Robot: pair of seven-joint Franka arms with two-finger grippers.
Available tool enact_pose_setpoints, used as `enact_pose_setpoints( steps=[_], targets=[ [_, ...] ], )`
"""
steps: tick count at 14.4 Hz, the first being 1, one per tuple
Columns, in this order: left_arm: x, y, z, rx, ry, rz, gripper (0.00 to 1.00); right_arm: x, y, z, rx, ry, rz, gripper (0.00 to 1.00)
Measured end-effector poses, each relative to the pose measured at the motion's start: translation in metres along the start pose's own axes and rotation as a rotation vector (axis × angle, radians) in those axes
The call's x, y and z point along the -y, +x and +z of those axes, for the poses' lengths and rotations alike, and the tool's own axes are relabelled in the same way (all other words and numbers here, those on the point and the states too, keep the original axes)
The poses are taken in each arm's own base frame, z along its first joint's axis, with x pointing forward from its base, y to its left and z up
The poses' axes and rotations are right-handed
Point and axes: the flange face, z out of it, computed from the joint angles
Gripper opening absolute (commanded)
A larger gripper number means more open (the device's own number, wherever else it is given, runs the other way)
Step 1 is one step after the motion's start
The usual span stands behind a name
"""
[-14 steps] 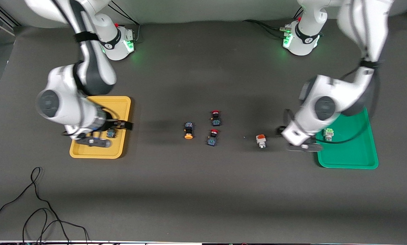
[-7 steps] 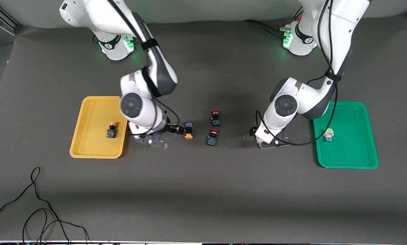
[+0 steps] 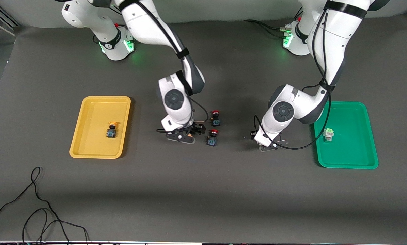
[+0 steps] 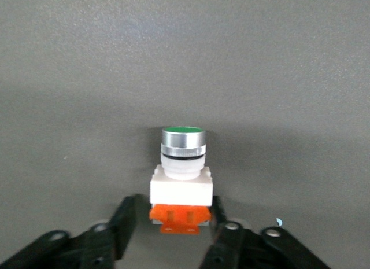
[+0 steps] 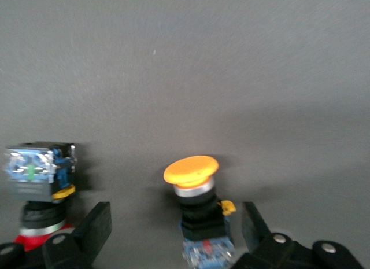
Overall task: Place green and yellow buttons in trays
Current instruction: 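Grasp a second yellow-cap button and a second green-cap button with both grippers, then carry the buttons into the yellow and green trays and release them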
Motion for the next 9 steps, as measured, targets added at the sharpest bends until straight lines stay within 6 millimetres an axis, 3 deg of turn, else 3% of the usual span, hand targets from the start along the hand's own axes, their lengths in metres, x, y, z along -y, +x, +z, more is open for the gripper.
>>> enact_pose_setpoints(
  steps=[2,4,7,9],
  targets=[
    [-0.002,0.006,-0.007,-0.012,-0.007,-0.005,0.1,-0.002,0.0,0.013,-0.008,-0.013,-0.002,0.81],
    [0.0,0.02,-0.028,-0.012,0.01,-0.02,0.1,-0.006,0.004,0.013,-0.009,-0.014,0.005,0.0],
    [0.019,0.048,-0.097,0.036,0.051,-0.028,0.1,-0.007,0.007,0.011,-0.012,-0.011,0.017,0.0],
    [0.051,0.061,-0.138,0.071,0.053,0.021,0.1,-0.005,0.011,0.001,-0.022,0.003,0.028,0.0]
  ],
)
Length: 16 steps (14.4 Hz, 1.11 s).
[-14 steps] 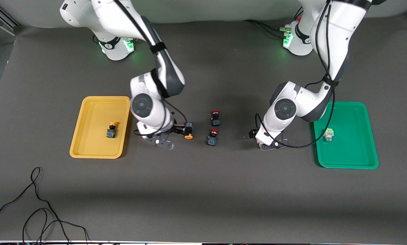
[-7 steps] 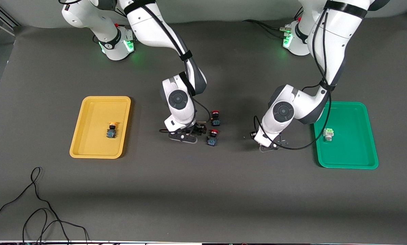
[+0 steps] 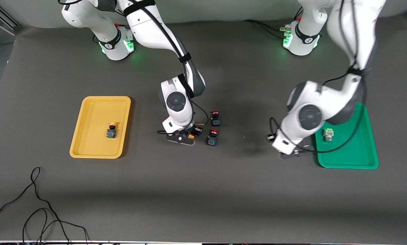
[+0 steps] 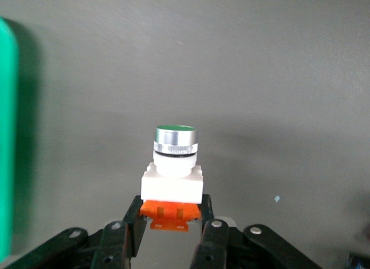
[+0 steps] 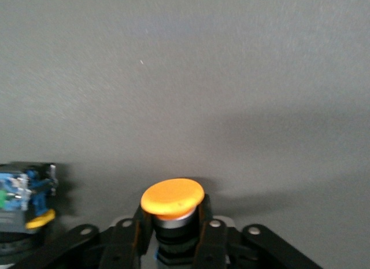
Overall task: Place green and yellow buttons in trays
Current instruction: 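Carry the buttons into the yellow and green trays and release them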
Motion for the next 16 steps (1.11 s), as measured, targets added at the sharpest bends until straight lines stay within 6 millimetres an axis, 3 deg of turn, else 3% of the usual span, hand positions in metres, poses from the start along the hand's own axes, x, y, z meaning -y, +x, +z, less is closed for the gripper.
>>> enact_pose_setpoints(
  steps=[2,5,7,9,10,12,14,15,16],
  targets=[
    [0.059,0.012,-0.017,0.041,0.016,0.065,0.1,0.001,0.009,-0.019,-0.005,0.021,0.011,0.0],
    [0.176,0.026,-0.015,0.09,0.02,0.166,0.1,-0.016,0.036,-0.072,0.048,0.018,0.035,0.0],
    [0.261,0.028,-0.003,0.114,0.05,0.238,0.1,-0.049,0.063,-0.125,0.123,0.002,0.029,0.0],
    [0.339,0.031,0.007,0.094,0.053,0.278,0.11,-0.103,0.094,-0.183,0.178,-0.024,-0.007,0.0],
    [0.367,0.03,0.015,0.07,0.051,0.287,0.11,-0.135,0.11,-0.208,0.192,-0.038,-0.043,0.0],
    [0.386,0.027,0.044,0.023,0.058,0.306,0.13,-0.206,0.137,-0.235,0.209,-0.044,-0.119,0.0],
    [0.382,0.024,0.085,-0.012,0.046,0.324,0.21,-0.276,0.153,-0.231,0.23,-0.037,-0.183,0.0],
    [0.382,0.023,0.1,-0.016,0.037,0.327,0.39,-0.305,0.157,-0.222,0.229,-0.037,-0.211,0.0],
    [0.382,0.022,0.109,-0.013,0.03,0.328,0.85,-0.329,0.159,-0.21,0.218,-0.039,-0.243,0.0]
  ],
)
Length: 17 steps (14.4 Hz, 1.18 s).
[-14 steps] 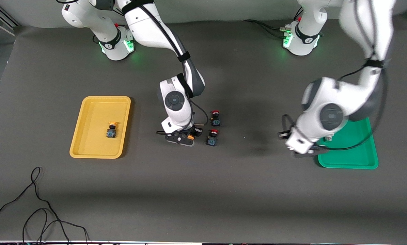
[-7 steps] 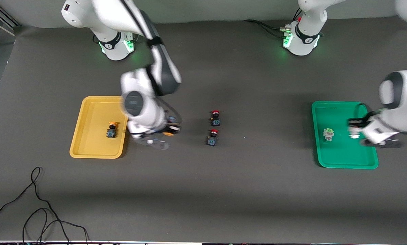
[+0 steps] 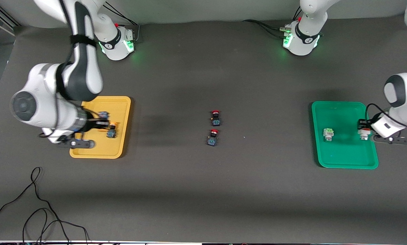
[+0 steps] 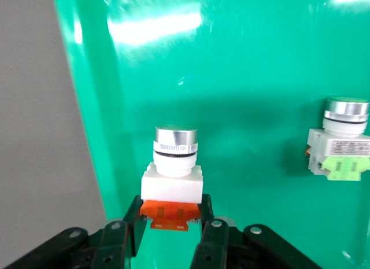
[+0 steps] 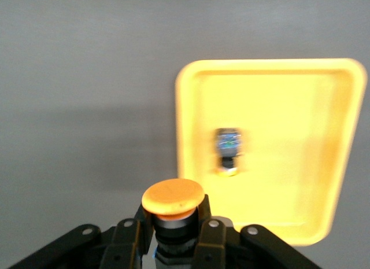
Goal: Place green and yellow buttons in trays
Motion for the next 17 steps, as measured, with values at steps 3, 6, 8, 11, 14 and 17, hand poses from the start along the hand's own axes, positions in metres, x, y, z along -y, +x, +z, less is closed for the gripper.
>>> enact_pose_setpoints(
  steps=[3,6,8,11,14,17],
  targets=[
    [0.0,0.002,0.0,-0.004,0.002,0.003,1.0,-0.052,-0.007,0.049,-0.061,-0.043,-0.049,0.0],
    [0.002,0.004,-0.007,-0.006,0.007,0.002,1.0,-0.083,-0.021,0.096,-0.13,-0.08,-0.072,0.0],
    [0.008,0.008,-0.028,0.026,0.013,-0.004,1.0,-0.089,-0.027,0.126,-0.153,-0.042,-0.08,0.0],
    [0.011,0.016,-0.107,0.084,0.039,-0.01,1.0,-0.097,-0.027,0.17,-0.169,-0.009,-0.099,0.0],
    [-0.008,0.015,-0.197,0.125,0.054,-0.006,1.0,-0.103,-0.026,0.192,-0.154,-0.049,-0.101,0.0],
    [-0.036,0.009,-0.254,0.119,-0.006,-0.009,1.0,-0.11,-0.025,0.194,-0.15,-0.062,-0.091,0.99]
  ],
)
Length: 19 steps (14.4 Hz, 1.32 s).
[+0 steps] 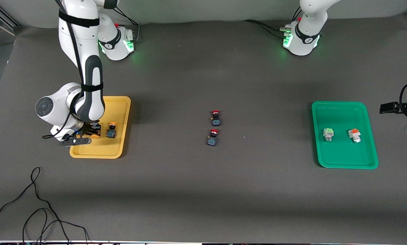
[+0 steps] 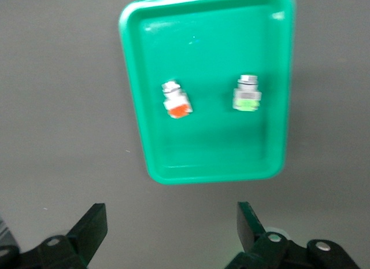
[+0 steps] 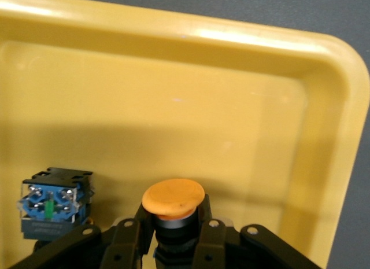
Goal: Place green and yellow buttons in trays
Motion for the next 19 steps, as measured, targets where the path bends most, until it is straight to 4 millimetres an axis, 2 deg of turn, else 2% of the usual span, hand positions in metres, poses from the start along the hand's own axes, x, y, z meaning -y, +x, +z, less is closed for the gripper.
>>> enact_pose_setpoints(
  steps=[3,5,7,8,9,11,13,15,17,19],
  targets=[
    [-0.027,-0.016,-0.03,-0.014,-0.05,0.009,1.0,0.0,0.002,-0.002,-0.006,0.001,-0.001,1.0],
    [-0.052,-0.024,-0.05,-0.034,-0.069,0.023,1.0,0.003,0.006,-0.006,-0.018,0.014,-0.001,1.0],
    [-0.087,-0.026,-0.064,-0.05,-0.057,0.01,1.0,0.004,0.013,-0.024,-0.023,0.07,0.008,1.0],
    [-0.104,-0.025,-0.068,-0.055,-0.055,0.002,1.0,-0.003,0.018,-0.043,-0.015,0.11,0.019,1.0],
    [-0.119,-0.024,-0.07,-0.058,-0.058,-0.005,1.0,-0.012,0.024,-0.067,-0.006,0.133,0.028,1.0],
    [-0.146,-0.021,-0.072,-0.059,-0.058,-0.018,1.0,-0.027,0.04,-0.131,0.045,0.157,0.053,1.0],
    [-0.161,-0.021,-0.076,-0.065,-0.052,-0.017,1.0,-0.033,0.048,-0.197,0.087,0.204,0.066,1.0],
    [-0.162,-0.025,-0.083,-0.078,-0.053,-0.021,1.0,-0.034,0.048,-0.267,0.092,0.196,0.083,1.0],
    [-0.161,-0.032,-0.093,-0.078,-0.056,-0.023,1.0,-0.026,0.041,-0.336,0.097,0.151,0.081,1.0],
    [-0.161,-0.038,-0.107,-0.081,-0.057,-0.02,1.0,-0.022,0.028,-0.387,0.119,0.108,0.072,1.0]
  ],
)
